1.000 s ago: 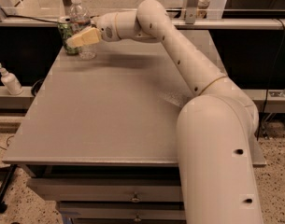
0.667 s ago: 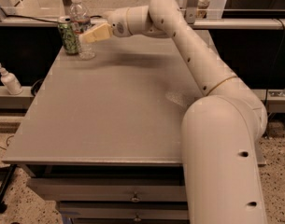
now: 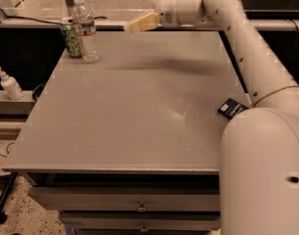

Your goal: Move water bottle near green can

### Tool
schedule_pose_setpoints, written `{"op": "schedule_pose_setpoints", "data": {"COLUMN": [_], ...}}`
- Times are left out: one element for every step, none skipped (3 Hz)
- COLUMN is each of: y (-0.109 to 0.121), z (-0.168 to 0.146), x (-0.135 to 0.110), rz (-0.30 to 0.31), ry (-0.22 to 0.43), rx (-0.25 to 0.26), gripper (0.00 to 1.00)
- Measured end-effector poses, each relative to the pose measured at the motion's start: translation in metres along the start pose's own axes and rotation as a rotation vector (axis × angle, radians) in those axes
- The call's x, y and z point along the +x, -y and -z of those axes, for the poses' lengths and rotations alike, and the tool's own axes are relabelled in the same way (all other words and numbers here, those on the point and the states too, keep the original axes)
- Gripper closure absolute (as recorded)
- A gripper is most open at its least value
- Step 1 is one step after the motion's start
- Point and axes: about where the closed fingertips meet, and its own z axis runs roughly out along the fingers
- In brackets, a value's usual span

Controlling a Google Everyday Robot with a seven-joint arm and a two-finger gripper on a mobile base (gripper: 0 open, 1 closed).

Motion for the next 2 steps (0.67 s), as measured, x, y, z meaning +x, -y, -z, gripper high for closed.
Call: {"op": "schedule_pose_setpoints", "data": {"y": [0.029, 0.034], "z": [0.065, 0.077], "x": [-0.005, -0.002], "rz": [0.003, -0.001], "ry": [0.031, 0.031], "rx": [0.104, 0.124], "gripper": [0.00, 0.00]}}
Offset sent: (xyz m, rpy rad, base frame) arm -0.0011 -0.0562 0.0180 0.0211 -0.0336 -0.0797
